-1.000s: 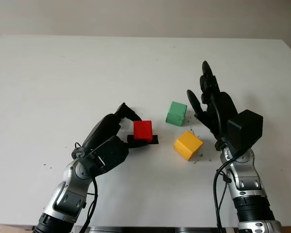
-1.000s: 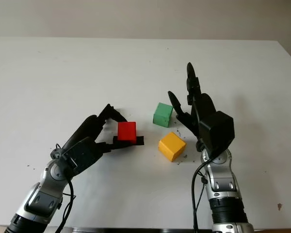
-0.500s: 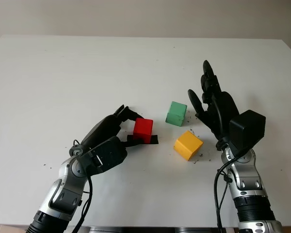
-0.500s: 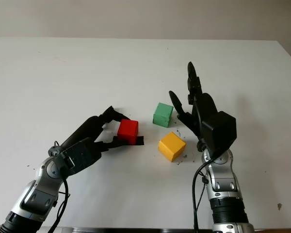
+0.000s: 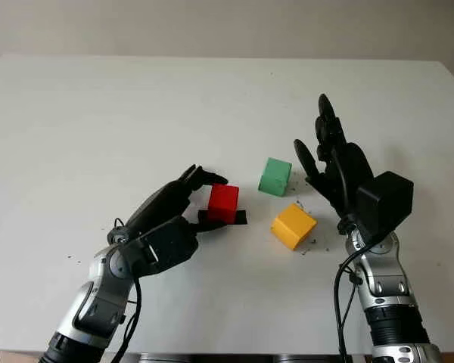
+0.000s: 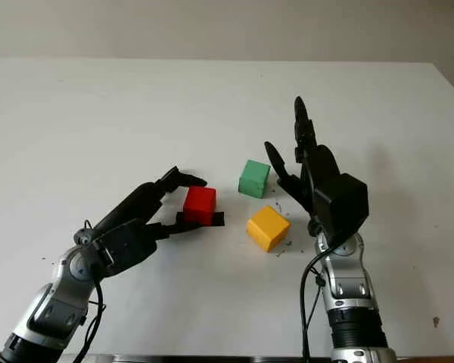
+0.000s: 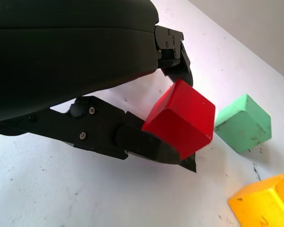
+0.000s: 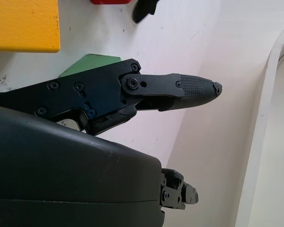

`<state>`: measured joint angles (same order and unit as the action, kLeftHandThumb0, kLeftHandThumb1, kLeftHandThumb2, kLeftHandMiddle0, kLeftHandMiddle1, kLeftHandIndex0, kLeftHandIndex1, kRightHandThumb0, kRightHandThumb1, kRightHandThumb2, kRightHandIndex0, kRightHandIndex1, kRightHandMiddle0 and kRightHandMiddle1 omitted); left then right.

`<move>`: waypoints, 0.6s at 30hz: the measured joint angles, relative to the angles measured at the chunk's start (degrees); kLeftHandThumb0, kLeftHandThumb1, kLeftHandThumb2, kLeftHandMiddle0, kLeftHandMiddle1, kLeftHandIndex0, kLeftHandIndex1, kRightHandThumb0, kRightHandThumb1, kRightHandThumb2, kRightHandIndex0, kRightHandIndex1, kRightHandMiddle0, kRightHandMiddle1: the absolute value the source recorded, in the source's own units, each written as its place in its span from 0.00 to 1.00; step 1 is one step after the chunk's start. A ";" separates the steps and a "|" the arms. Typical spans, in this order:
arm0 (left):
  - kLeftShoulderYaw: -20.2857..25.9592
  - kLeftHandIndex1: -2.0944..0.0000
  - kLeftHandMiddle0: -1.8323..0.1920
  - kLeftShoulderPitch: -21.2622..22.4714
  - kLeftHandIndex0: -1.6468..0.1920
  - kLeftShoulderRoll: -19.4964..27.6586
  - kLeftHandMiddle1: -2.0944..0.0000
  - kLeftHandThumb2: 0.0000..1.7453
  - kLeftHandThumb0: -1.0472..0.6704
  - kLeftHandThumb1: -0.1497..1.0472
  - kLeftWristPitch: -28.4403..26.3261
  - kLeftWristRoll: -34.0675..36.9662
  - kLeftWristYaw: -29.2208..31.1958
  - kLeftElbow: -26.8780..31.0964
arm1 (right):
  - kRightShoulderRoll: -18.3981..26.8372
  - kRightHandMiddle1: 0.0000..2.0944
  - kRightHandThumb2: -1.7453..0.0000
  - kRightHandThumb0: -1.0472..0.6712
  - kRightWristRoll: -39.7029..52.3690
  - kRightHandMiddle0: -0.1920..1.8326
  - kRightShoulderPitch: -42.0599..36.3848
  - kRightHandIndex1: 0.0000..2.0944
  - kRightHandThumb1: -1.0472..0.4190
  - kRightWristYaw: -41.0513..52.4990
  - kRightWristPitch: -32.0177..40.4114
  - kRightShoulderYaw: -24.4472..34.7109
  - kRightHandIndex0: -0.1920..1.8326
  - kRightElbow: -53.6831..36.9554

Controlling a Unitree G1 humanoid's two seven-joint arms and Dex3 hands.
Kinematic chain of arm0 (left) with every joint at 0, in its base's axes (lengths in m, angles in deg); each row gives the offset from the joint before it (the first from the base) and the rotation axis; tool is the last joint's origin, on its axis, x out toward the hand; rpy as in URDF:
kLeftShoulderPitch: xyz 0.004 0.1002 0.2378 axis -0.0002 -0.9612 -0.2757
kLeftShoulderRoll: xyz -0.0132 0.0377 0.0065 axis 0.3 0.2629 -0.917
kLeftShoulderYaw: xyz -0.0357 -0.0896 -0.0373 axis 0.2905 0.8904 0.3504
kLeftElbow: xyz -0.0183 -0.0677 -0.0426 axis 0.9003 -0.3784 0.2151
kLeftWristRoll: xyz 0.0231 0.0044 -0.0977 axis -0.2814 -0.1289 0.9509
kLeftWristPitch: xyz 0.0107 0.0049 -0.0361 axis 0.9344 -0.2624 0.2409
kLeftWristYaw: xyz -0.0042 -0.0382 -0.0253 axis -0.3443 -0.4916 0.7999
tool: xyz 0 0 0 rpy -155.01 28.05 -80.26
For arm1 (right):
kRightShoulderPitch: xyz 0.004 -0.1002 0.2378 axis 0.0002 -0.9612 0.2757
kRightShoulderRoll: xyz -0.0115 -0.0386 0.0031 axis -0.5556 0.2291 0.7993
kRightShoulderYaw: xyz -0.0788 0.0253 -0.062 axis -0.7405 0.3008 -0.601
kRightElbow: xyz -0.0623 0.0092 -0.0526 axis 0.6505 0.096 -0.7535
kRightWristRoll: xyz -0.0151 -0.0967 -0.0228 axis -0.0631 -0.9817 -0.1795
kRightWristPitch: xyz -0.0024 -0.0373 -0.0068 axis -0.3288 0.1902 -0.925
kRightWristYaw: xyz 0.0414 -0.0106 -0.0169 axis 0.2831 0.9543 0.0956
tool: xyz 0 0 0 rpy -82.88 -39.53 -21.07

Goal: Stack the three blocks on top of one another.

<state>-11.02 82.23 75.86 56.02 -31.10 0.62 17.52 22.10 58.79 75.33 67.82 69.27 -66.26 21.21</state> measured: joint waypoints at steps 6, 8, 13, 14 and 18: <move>0.10 1.00 1.00 -0.53 1.00 0.34 1.00 0.03 0.26 0.97 0.78 -1.10 -0.87 1.16 | -0.01 0.02 0.78 0.20 0.90 0.05 0.01 0.03 0.00 0.35 0.33 0.09 0.04 0.05; 0.29 1.00 1.00 -0.55 1.00 0.44 1.00 0.03 0.25 0.97 1.12 -1.14 -1.38 1.15 | -0.01 0.03 0.79 0.19 1.03 0.05 0.01 0.03 0.00 0.33 0.51 0.10 0.04 0.05; 1.87 1.00 1.00 -0.54 1.00 0.51 1.00 0.05 0.19 1.00 0.60 -0.63 -1.67 1.15 | 0.02 0.03 0.79 0.18 0.64 0.06 0.01 0.03 0.00 0.30 0.50 0.10 0.04 0.05; 2.38 1.00 1.00 -0.50 1.00 0.51 1.00 0.09 0.17 1.00 0.44 -0.19 -1.69 1.15 | 0.03 0.02 0.80 0.18 1.14 0.05 0.01 0.02 0.00 0.83 0.46 0.19 0.03 0.09; 6.20 1.00 1.00 -0.03 1.00 0.54 1.00 0.32 0.13 1.00 0.34 2.99 -2.28 1.15 | 0.82 0.02 0.87 0.19 3.42 0.04 0.13 0.02 0.00 3.85 -0.67 0.89 0.01 0.35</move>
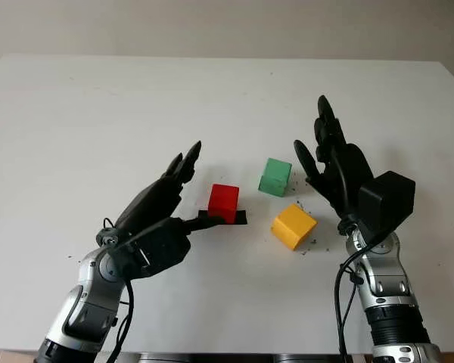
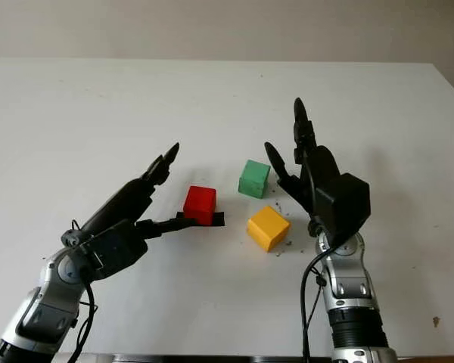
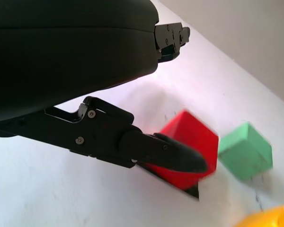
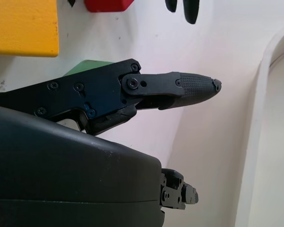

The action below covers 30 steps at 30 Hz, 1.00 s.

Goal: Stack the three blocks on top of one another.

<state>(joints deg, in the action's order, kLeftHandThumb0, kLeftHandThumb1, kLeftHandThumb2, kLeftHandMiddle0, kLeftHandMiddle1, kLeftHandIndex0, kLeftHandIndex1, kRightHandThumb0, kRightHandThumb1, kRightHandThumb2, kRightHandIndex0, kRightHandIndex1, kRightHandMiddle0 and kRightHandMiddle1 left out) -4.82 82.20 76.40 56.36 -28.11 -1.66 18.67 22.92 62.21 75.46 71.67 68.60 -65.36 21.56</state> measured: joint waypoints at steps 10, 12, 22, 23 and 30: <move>15.05 1.00 1.00 2.71 1.00 -7.21 1.00 0.33 0.16 1.00 1.45 15.68 -10.26 3.16 | 11.01 0.06 0.97 0.16 -0.46 0.12 6.34 0.02 0.05 8.54 -3.60 1.91 0.01 0.15; 16.98 1.00 1.00 2.70 1.00 -8.69 1.00 0.32 0.16 1.00 2.50 19.31 -10.75 3.04 | 13.78 0.07 0.98 0.13 -1.42 0.15 7.53 0.02 0.06 10.88 -5.25 1.79 0.02 0.44; 20.25 0.99 0.98 1.57 0.98 -9.52 0.98 0.33 0.21 1.00 8.44 26.52 -9.91 -0.17 | 27.60 0.08 0.98 0.18 -8.45 0.25 12.90 0.03 0.15 22.12 -5.28 -0.91 0.06 -3.59; 20.26 0.99 0.98 1.53 0.98 -9.70 0.98 0.33 0.21 1.00 8.83 26.52 -10.15 -0.51 | 28.81 0.08 0.98 0.17 -9.36 0.27 13.06 0.03 0.15 23.30 -6.29 -1.52 0.06 -4.04; 20.12 0.98 0.98 1.31 0.99 -10.81 0.97 0.33 0.21 1.00 9.75 26.40 -12.02 -1.17 | 35.34 0.07 0.97 0.17 -15.34 0.33 13.74 0.03 0.15 28.33 -16.22 -5.47 0.07 -5.17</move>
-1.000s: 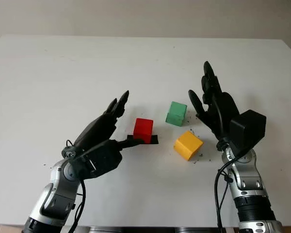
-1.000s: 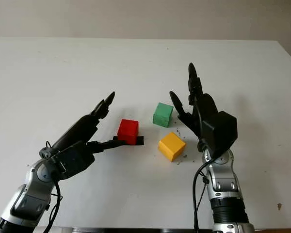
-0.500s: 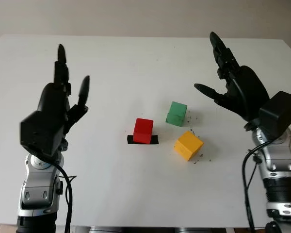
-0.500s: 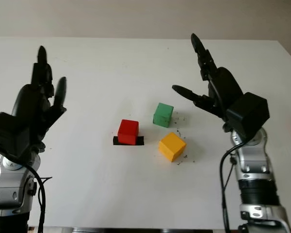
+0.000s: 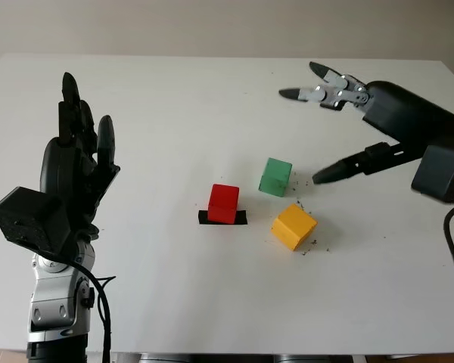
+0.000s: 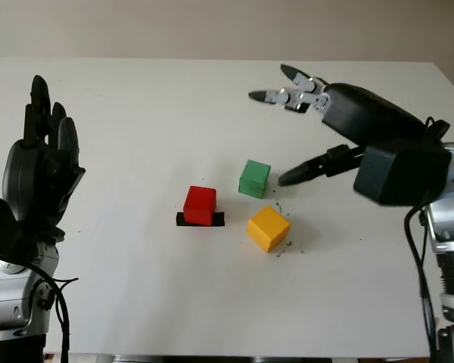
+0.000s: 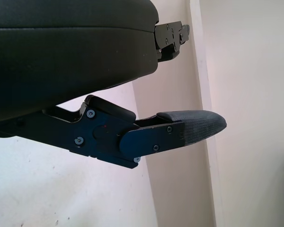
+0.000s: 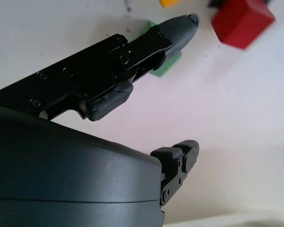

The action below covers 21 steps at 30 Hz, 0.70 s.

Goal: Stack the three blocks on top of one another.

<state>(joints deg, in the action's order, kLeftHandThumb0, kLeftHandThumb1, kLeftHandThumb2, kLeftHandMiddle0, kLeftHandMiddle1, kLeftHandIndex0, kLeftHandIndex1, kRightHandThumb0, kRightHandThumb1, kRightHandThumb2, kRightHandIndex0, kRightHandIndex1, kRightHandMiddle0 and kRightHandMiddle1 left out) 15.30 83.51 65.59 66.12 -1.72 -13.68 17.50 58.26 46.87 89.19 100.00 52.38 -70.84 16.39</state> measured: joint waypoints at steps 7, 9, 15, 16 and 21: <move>-0.41 0.99 0.99 0.02 1.00 -0.31 0.98 0.34 0.20 1.00 -0.01 -0.08 -0.87 -0.03 | 3.11 0.06 0.97 0.15 -2.77 0.36 0.10 0.02 0.14 2.34 -7.48 -2.64 0.07 -1.52; -0.50 0.99 0.99 0.02 1.00 -0.31 0.98 0.34 0.20 1.00 -0.02 -0.12 -1.08 -0.03 | 3.89 0.06 0.97 0.15 -2.85 0.36 0.10 0.03 0.15 3.66 -8.19 -3.34 0.07 -2.26; -1.47 0.99 1.00 0.02 1.00 -0.31 0.98 0.35 0.21 1.00 -0.05 -1.33 -1.45 -0.03 | 4.51 0.04 0.97 0.13 -4.12 0.36 -0.67 0.03 0.15 3.76 -12.04 -4.23 0.08 -3.47; -1.55 0.99 1.00 0.03 1.00 -0.32 0.98 0.35 0.21 1.00 -0.05 -1.53 -1.53 -0.03 | 4.51 0.04 0.97 0.13 -4.47 0.36 -0.95 0.03 0.15 3.46 -12.84 -4.31 0.08 -3.45; -1.86 0.99 1.00 0.02 1.00 -0.48 0.97 0.35 0.22 1.00 -0.05 -1.87 -1.80 -0.03 | 4.51 0.03 0.97 0.15 -4.93 0.35 -2.01 0.02 0.14 2.78 -14.81 -4.97 0.06 -3.17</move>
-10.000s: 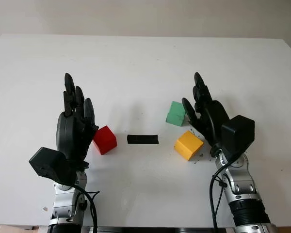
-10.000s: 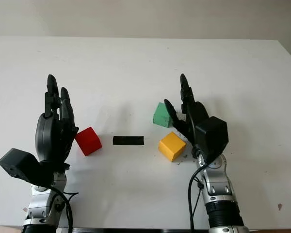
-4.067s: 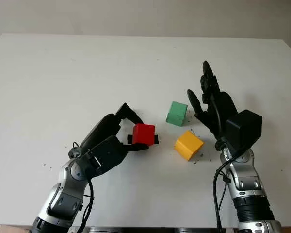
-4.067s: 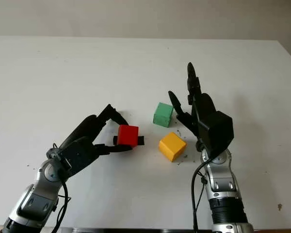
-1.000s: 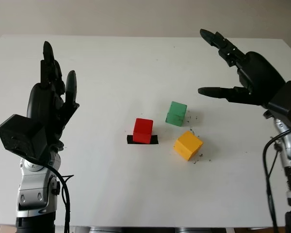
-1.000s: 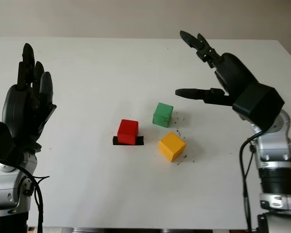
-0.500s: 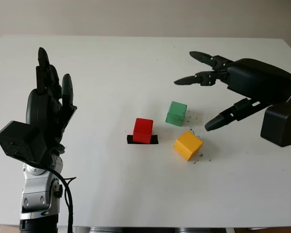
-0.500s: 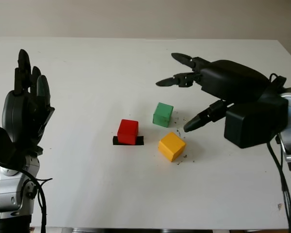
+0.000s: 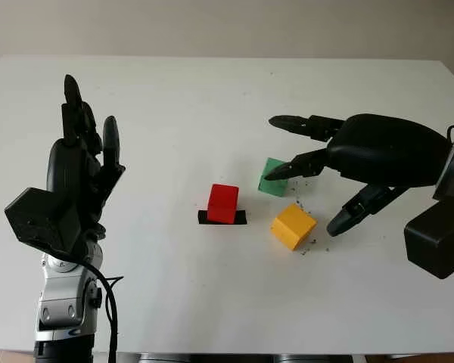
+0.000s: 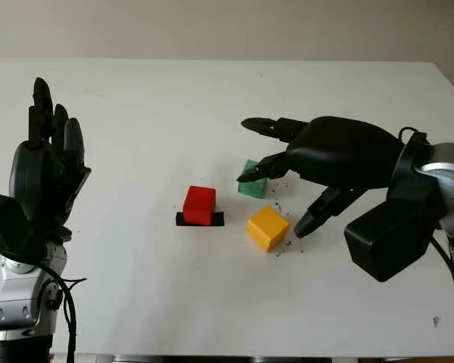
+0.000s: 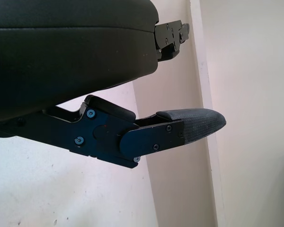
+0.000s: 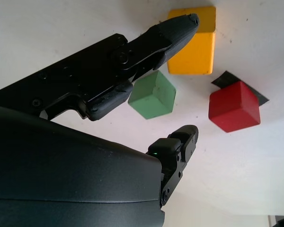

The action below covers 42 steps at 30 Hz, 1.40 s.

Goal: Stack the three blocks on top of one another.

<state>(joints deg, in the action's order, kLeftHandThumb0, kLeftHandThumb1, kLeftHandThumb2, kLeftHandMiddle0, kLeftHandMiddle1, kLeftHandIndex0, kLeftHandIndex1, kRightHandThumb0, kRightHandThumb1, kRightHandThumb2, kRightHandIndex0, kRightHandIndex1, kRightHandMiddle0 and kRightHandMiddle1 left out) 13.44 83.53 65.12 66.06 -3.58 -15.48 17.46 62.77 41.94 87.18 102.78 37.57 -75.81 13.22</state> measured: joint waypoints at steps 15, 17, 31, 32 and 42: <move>-0.61 0.99 0.99 -0.04 1.00 -0.02 0.97 0.32 0.22 1.00 -0.01 -0.90 -0.51 0.01 | -3.40 0.03 0.97 0.16 -10.09 0.37 -3.95 0.02 0.17 -14.10 -8.65 -3.08 0.07 7.82; -0.64 0.99 0.99 -0.09 1.00 -0.01 0.97 0.31 0.21 1.00 -0.23 -1.12 -0.54 0.08 | -3.64 0.03 0.97 0.16 -10.96 0.37 -3.96 0.02 0.17 -15.12 -8.75 -3.66 0.07 8.53; -0.87 0.98 1.00 -0.59 1.00 -0.21 0.98 0.29 0.22 1.00 -1.83 -2.07 -1.11 0.84 | -4.69 0.06 0.97 0.25 -15.53 0.44 -3.85 0.03 0.15 -21.44 -8.89 -5.52 0.10 12.31; -0.87 0.98 1.00 -0.61 1.00 -0.23 0.98 0.29 0.22 1.00 -1.83 -2.06 -1.11 0.84 | -4.69 0.08 0.97 0.26 -15.56 0.46 -3.83 0.04 0.15 -21.94 -9.00 -5.52 0.10 12.59; -1.26 0.98 0.99 -1.03 0.99 -0.61 0.97 0.29 0.22 1.00 -2.19 -2.16 -1.09 1.50 | -4.69 0.54 0.96 0.35 -16.45 0.34 -2.70 0.04 0.12 -27.80 -13.04 -5.61 0.18 16.50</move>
<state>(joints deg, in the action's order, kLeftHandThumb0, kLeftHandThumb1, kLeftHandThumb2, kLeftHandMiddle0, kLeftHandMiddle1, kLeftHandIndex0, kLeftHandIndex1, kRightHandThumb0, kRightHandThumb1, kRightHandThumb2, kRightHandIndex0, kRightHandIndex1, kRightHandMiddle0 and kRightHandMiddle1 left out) 12.18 82.50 64.51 63.87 -5.74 -16.57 18.96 58.07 25.49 84.48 74.98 24.52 -81.42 29.73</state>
